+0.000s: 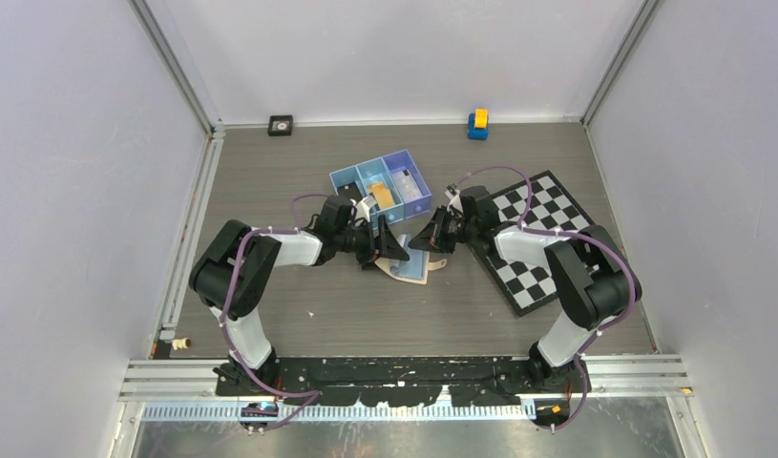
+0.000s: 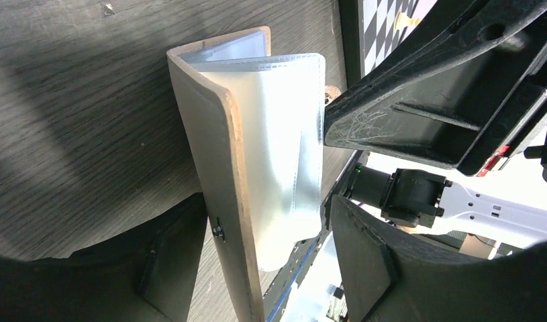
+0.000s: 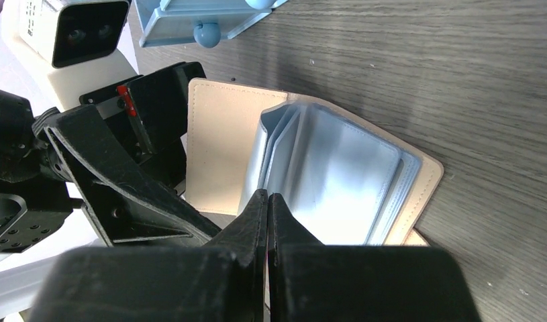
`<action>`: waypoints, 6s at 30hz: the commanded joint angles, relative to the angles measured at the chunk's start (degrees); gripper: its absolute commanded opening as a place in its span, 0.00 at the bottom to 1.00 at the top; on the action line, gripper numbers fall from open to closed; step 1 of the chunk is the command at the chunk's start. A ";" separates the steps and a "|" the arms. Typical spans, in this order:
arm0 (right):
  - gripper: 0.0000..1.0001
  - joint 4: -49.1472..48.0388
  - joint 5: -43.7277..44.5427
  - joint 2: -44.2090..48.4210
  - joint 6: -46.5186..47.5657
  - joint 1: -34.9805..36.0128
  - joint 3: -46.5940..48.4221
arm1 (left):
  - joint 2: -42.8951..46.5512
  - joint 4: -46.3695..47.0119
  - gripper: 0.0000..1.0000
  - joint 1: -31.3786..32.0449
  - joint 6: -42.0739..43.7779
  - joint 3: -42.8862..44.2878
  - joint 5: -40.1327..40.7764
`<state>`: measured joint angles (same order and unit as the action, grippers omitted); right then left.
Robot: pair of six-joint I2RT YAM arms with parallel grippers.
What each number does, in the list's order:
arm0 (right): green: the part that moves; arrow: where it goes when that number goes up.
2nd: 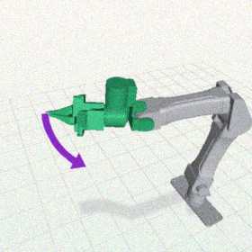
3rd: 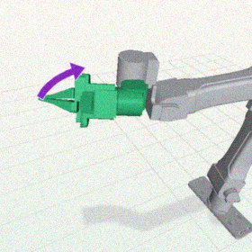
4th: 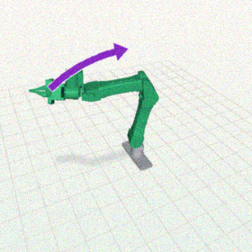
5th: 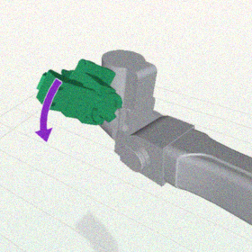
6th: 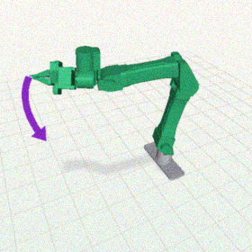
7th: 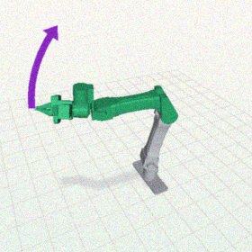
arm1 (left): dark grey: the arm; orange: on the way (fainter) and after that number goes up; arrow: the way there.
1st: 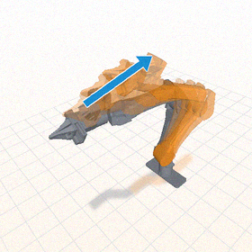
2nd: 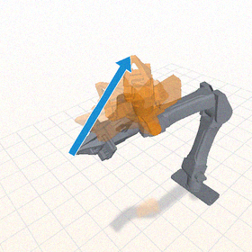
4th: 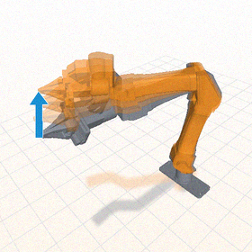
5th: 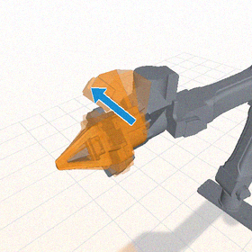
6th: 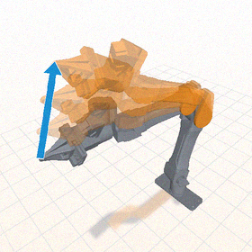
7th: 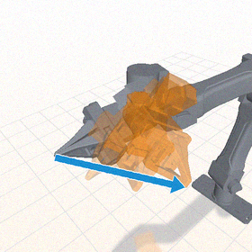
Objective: Take the credit cards out of the card holder
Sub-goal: Remove the credit card from the card holder.
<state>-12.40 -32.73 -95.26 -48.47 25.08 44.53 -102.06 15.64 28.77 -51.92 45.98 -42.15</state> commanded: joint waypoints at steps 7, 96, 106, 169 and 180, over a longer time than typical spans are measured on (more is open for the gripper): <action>0.01 -0.58 -0.87 0.56 0.27 0.45 1.69 | 0.06 0.41 0.59 0.15 1.40 2.58 -0.93; 0.21 19.47 12.91 3.79 10.70 6.91 8.37 | 0.85 4.56 0.50 -1.96 1.51 -0.37 1.51; 0.33 12.91 5.89 1.95 7.90 6.91 6.97 | -0.77 2.95 0.52 -1.97 0.58 0.48 1.53; 0.11 15.58 10.69 -4.69 7.99 8.75 9.93 | 0.58 7.15 0.06 -7.42 -1.96 -3.44 -2.78; 0.42 10.14 8.12 1.48 5.90 6.60 5.61 | -0.67 20.02 0.00 -7.71 -9.05 -5.66 -7.17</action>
<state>2.24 -23.20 -98.48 -41.71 32.45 51.18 -102.39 25.74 21.10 -57.14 40.75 -45.28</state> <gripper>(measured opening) 0.404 0.026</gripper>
